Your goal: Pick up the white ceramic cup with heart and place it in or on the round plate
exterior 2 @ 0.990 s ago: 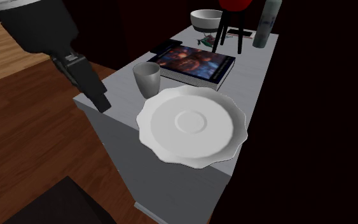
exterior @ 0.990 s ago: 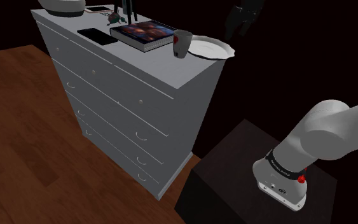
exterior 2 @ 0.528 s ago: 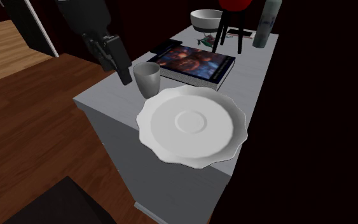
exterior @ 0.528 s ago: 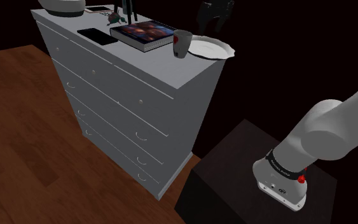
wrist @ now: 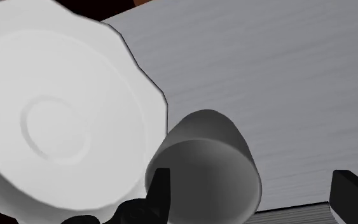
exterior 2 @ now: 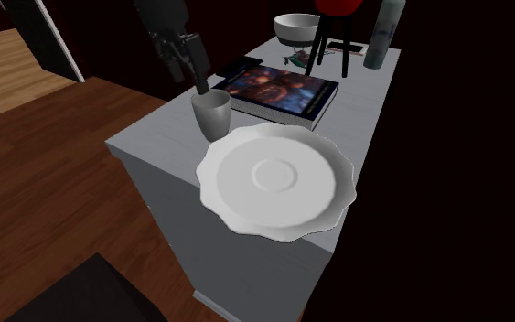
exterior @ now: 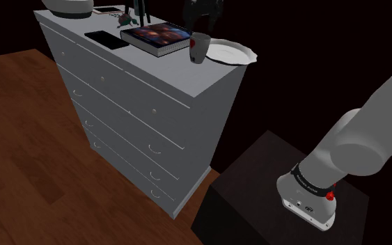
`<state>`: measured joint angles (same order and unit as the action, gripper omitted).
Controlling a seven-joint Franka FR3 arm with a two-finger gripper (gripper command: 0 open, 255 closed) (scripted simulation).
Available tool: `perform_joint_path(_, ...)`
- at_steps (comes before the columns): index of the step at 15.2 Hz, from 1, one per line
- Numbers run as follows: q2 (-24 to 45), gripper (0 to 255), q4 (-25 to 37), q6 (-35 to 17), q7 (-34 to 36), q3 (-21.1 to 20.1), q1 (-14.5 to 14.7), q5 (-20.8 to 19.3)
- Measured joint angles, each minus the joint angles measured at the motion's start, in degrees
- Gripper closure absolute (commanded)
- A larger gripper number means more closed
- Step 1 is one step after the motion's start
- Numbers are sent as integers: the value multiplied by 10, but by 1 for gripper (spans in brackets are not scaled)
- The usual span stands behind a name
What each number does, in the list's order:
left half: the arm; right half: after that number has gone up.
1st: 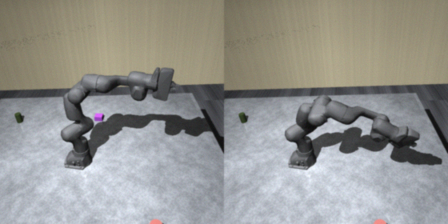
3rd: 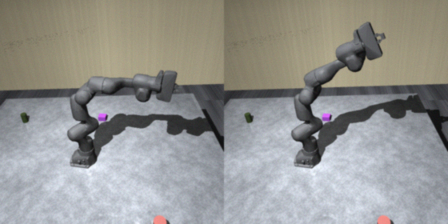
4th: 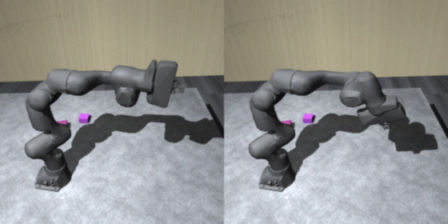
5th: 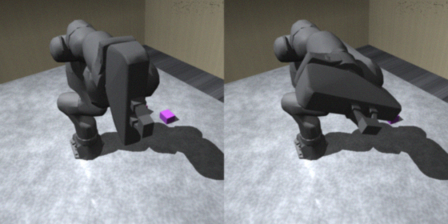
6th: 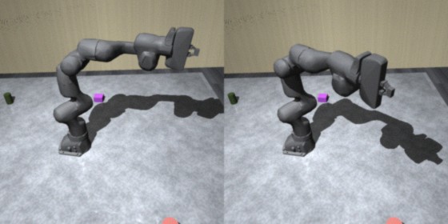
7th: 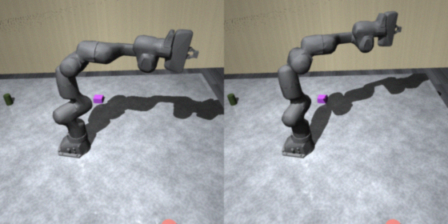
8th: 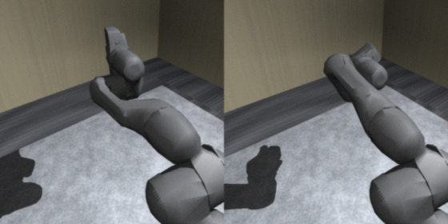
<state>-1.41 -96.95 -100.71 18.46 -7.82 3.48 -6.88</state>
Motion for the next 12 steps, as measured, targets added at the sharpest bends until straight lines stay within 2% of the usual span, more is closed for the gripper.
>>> perform_joint_path(1,20,0,22,3,6,-3,2,-3)
perform_joint_path(4,37,0,28,-6,12,-4,4,-7)
perform_joint_path(9,38,0,-9,-43,13,-2,2,-7)
perform_joint_path(12,38,0,-13,-49,13,-2,2,-8)
